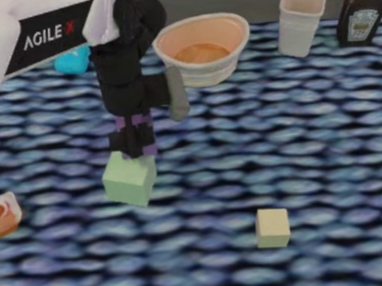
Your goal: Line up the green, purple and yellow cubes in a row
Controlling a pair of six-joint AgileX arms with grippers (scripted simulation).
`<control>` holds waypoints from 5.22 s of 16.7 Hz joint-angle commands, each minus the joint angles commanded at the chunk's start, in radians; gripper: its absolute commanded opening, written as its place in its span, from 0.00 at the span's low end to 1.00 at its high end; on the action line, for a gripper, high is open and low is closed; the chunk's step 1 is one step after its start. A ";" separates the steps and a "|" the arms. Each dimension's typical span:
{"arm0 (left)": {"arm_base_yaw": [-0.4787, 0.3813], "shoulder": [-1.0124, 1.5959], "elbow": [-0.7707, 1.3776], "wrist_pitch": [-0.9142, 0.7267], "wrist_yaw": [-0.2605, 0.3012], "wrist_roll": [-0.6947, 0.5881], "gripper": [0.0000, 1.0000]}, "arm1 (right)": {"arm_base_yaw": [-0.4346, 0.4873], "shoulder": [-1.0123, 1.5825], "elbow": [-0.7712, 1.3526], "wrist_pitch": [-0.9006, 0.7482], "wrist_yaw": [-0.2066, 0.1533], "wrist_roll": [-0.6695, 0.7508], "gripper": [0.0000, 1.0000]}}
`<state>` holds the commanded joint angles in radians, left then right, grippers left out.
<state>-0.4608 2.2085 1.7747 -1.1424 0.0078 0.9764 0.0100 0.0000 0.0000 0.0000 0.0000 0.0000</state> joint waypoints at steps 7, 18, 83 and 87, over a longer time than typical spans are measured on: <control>-0.374 -0.109 -0.132 0.030 -0.002 -0.239 0.00 | 0.000 0.000 0.000 0.000 0.000 0.000 1.00; -0.398 -0.055 -0.223 0.180 -0.002 -0.256 0.00 | 0.000 0.000 0.000 0.000 0.000 0.000 1.00; 0.018 -0.128 -0.170 0.048 -0.006 -1.177 1.00 | 0.000 0.000 0.000 0.000 0.000 0.000 1.00; 0.017 -0.108 -0.191 0.087 -0.006 -1.177 1.00 | 0.000 0.000 0.000 0.000 0.000 0.000 1.00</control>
<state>-0.4438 2.1005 1.5835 -1.0555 0.0022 -0.2009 0.0100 0.0000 0.0000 0.0000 0.0000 0.0000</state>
